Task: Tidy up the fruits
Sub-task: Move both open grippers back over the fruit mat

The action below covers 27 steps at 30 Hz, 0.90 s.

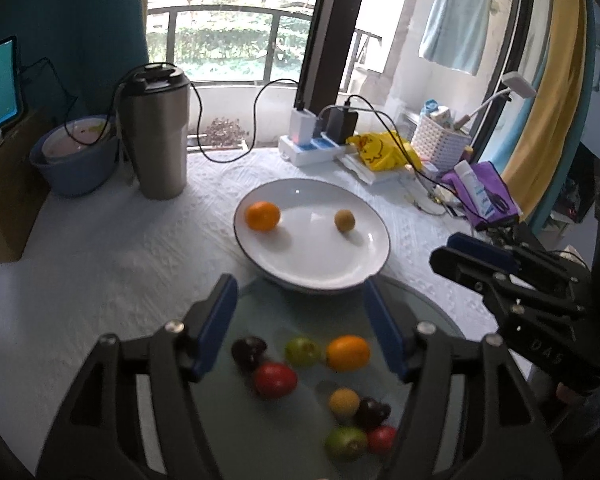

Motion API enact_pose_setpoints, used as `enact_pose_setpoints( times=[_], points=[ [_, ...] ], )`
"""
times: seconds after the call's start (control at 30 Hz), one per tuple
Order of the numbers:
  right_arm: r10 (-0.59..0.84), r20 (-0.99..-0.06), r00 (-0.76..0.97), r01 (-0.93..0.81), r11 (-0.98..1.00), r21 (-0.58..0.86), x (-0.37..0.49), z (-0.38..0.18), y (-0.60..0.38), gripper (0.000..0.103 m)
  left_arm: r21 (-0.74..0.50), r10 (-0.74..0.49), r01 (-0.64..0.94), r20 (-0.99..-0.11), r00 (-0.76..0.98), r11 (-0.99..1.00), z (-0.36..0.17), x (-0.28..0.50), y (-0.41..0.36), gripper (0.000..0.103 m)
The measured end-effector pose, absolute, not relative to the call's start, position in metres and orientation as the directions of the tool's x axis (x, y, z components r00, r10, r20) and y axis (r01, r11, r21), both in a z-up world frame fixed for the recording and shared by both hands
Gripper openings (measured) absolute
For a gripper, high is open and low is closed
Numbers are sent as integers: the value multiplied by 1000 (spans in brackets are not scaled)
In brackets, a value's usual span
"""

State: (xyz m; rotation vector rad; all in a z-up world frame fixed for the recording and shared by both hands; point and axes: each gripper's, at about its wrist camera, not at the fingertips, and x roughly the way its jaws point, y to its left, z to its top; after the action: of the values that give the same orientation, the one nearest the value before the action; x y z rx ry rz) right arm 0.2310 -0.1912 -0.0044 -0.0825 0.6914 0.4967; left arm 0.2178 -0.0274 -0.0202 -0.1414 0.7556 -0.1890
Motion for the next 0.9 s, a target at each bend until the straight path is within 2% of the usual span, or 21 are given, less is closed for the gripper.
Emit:
enact_pose_setpoints(
  times=[0.53,0.9],
  points=[
    [417,-671,613,-487,868,94,178,-23,-184,36,-197,-214,106,-683,699,975,-39,167,-26,67],
    [410,-734,542,-488,864,122,153,-53,-176,41,-208,-216,96,-695,685,973,-58,141,-20,67]
  ],
)
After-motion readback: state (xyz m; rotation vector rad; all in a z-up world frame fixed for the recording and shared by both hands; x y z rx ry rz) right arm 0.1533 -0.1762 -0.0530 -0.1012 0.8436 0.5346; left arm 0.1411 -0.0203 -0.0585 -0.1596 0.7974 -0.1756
